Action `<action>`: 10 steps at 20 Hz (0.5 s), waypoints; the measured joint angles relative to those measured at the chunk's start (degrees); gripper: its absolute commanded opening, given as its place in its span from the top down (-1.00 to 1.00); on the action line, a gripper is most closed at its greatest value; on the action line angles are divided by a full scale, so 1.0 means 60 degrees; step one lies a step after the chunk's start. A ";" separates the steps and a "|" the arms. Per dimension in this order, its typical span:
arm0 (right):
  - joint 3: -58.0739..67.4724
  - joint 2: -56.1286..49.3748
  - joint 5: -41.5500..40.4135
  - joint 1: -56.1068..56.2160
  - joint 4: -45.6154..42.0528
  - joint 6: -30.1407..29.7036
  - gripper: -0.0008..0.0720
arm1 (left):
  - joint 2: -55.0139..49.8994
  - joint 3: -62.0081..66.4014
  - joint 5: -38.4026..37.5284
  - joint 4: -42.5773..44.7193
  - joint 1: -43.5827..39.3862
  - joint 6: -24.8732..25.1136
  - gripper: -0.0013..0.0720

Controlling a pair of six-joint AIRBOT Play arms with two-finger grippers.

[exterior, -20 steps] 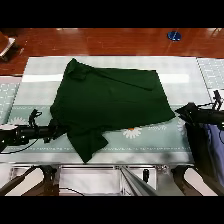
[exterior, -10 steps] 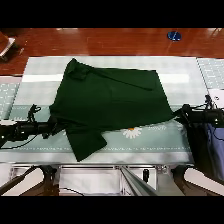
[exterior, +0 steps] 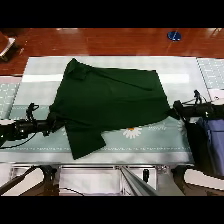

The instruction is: Fold the shirts.

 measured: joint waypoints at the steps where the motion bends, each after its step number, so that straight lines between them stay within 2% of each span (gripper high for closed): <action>1: 0.0335 -0.0022 0.0229 0.0160 -0.0033 0.0000 0.93 | 0.0022 0.0175 -0.0098 -0.0102 0.0000 0.0007 0.93; 5: 0.2922 0.0430 0.1253 0.0517 0.0051 0.0124 0.93 | 0.0521 0.1876 -0.0820 -0.1235 0.0000 0.0036 0.93; 8: 0.5923 0.1104 0.1687 0.0590 -0.0051 0.0463 0.93 | 0.1384 0.4251 -0.0794 -0.2466 0.0000 0.0040 0.93; 10: 0.7781 0.1657 0.2036 0.0608 -0.0342 0.0641 0.93 | 0.1974 0.6127 -0.0554 -0.2754 0.0000 0.0044 0.93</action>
